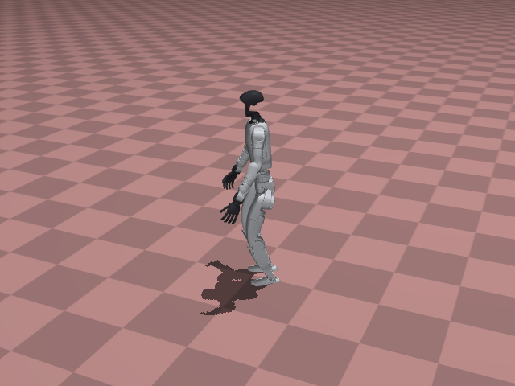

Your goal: Sport exercise

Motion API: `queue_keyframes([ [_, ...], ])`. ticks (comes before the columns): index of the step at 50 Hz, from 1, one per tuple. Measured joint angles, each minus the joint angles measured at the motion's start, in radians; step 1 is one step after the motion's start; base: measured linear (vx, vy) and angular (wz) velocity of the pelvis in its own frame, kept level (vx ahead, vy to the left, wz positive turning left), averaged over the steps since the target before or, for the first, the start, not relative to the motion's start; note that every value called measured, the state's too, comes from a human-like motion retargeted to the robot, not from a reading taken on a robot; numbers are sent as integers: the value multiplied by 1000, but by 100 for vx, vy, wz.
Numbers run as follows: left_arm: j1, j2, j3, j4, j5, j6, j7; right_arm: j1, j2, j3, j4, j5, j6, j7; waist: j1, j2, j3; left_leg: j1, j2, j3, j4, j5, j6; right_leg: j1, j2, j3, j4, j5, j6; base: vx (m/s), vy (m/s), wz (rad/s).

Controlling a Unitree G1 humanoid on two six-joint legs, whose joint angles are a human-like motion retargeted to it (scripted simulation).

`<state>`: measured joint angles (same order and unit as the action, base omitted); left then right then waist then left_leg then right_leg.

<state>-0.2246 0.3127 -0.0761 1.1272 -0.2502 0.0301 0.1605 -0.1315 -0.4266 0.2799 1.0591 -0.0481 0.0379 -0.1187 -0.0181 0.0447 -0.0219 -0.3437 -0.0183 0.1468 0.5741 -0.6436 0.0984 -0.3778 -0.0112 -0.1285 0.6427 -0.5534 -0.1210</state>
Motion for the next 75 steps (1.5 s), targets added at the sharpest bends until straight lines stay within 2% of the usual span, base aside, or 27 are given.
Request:
queue_keyframes([
  [10, 156, -22, -69, 122, 139, 22, -115, 80, 19, -40, 133, 55, -22, 48, 25, 36, 36, -66, 76, -48, 247, -93, 9, 22, 62, -32, 63, -45, -18, 1, -6, 1],
  [15, 265, -61, -92, 242, 200, 30, -197, 140, 66, -60, 236, 85, -34, 85, 15, 44, 61, -108, 82, -76, 427, -134, 18, -9, 55, -41, 230, -136, -40, 0, -1, 1],
  [19, 323, -104, -91, 312, 215, 37, -235, 159, 107, -75, 287, 106, -40, 91, -1, 36, 72, -168, 73, -87, 611, -185, 14, -72, 27, -46, 432, -251, -41, 4, 0, -10],
  [22, 312, -131, -80, 341, 200, 48, -228, 140, 132, -85, 294, 123, -42, 67, -13, 25, 61, -216, 70, -82, 709, -229, 21, -130, 10, -38, 551, -319, -33, 4, 2, -12],
  [25, 245, -126, -45, 317, 150, 50, -189, 95, 133, -97, 247, 136, -40, 28, -29, 5, 28, -224, 53, -61, 666, -229, 28, -161, -9, -17, 560, -319, -19, 3, 1, -5],
  [27, 202, -102, -24, 262, 106, 37, -150, 72, 111, -104, 177, 133, -36, -2, -30, 6, 31, -145, 41, -56, 594, -218, 14, -99, 0, 8, 508, -281, -11, 12, 4, -35],
  [29, 169, -80, -11, 191, 60, 17, -111, 52, 83, -105, 94, 119, -35, -37, -21, 20, 22, -64, 41, -70, 466, -127, -10, -27, 36, 44, 383, -173, -17, 7, 3, -45],
  [30, 154, -70, -6, 152, 35, 5, -92, 42, 69, -104, 52, 110, -35, -55, -18, 24, 11, -29, 41, -73, 388, -53, -22, 5, 47, 62, 307, -97, -21, 4, 2, -35],
  [33, 136, -48, 21, 0, -26, -23, -35, 12, 18, -87, -77, 113, -39, -92, -14, 35, -53, 17, 57, -48, 129, 325, -62, 63, 45, 86, 52, 277, -9, 1, 0, -17],
  [34, 132, -38, 29, -57, -45, -33, -15, -2, -3, -78, -117, 118, -45, -102, -13, 36, -72, 16, 60, -35, 73, 420, -76, 60, 39, 91, 2, 358, 1, 0, 0, 0],
  [35, 128, -26, 36, -115, -63, -44, 7, -18, -26, -69, -156, 123, -51, -111, -12, 36, -89, 12, 61, -21, 29, 498, -91, 53, 32, 93, -36, 418, 10, 0, 0, 0],
  [37, 123, 1, 41, -210, -97, -76, 31, -42, -66, -53, -226, 124, -73, -128, -6, 35, -97, -10, 63, -11, 63, 508, -95, 31, 27, 102, -1, 418, 12, -6, -1, -24],
  [40, 113, 52, 48, -366, -133, -108, 59, -100, -138, -30, -352, 114, -93, -145, 3, 29, -105, -39, 57, -9, 114, 470, -77, 5, 20, 113, 39, 387, 8, -6, -1, -26],
  [43, 101, 103, 55, -496, -132, -125, 70, -159, -205, -14, -474, 81, -96, -153, 7, 20, -101, -53, 56, -8, 198, 334, -51, -10, 19, 125, 104, 312, 8, -7, 0, -23],
  [45, 89, 134, 59, -560, -138, -132, 73, -196, -245, -5, -551, 50, -90, -154, 11, 13, -86, -62, 56, -10, 291, 162, -31, -23, 19, 130, 183, 180, 3, -9, 1, -27],
  [48, 59, 169, 61, -588, -152, -126, 76, -243, -279, 5, -637, 3, -71, -157, 14, 6, -22, -90, 74, 1, 476, -137, 3, -62, 0, 98, 375, -102, 9, -10, 1, -19],
  [50, 41, 164, 61, -552, -159, -111, 75, -249, -271, 14, -654, -15, -59, -157, 6, -3, 23, -115, 77, 8, 563, -229, 17, -95, -28, 70, 485, -207, 14, -12, 0, 8],
  [55, 45, 79, 6, -302, -142, -57, 14, -155, -162, 58, -519, -16, -45, -103, -43, -54, 50, -179, 16, 8, 601, -229, 45, -165, -124, 42, 607, -290, 26, -10, 1, 35],
  [63, 144, -72, -89, 120, -21, 29, -134, 30, 28, 83, -47, -7, -20, 42, -84, -93, 14, -235, -73, -9, 582, -229, 67, -246, -216, 41, 697, -319, 49, 2, 2, 13],
  [65, 174, -88, -76, 190, 3, 34, -154, 63, 62, 54, 79, -2, -18, 62, -83, -96, 9, -202, -84, -16, 533, -229, 68, -221, -215, 42, 663, -304, 54, 12, 5, -9],
  [68, 220, -91, -34, 234, -7, 26, -162, 112, 87, -4, 183, 15, -9, 86, -40, -52, 18, -53, -28, -19, 436, -229, 69, -79, -123, 36, 493, -187, 32, 19, 6, -68],
  [70, 236, -85, 5, 236, -61, 16, -165, 131, 87, -37, 207, 32, -3, 95, -11, -6, 8, 47, 15, -36, 287, -62, 44, 30, -40, 46, 285, 12, -13, 13, 4, -63],
  [72, 252, -77, 50, 192, -142, 6, -144, 145, 69, -50, 189, 59, -1, 86, -6, 14, -33, 102, 7, -68, 71, 346, -59, 85, -4, 71, 72, 312, -29, 3, 0, -15],
  [73, 254, -65, 69, 158, -182, 0, -123, 145, 50, -55, 169, 73, -5, 72, -9, 15, -52, 111, 11, -56, -5, 478, -83, 93, -1, 80, 1, 408, -19, 0, 0, 0],
  [75, 249, -26, 100, 74, -248, -19, -67, 134, -2, -62, 110, 106, -18, 29, -15, 14, -74, 107, 15, -31, -79, 605, -114, 88, -1, 90, -63, 492, -3, -1, 0, 19],
])
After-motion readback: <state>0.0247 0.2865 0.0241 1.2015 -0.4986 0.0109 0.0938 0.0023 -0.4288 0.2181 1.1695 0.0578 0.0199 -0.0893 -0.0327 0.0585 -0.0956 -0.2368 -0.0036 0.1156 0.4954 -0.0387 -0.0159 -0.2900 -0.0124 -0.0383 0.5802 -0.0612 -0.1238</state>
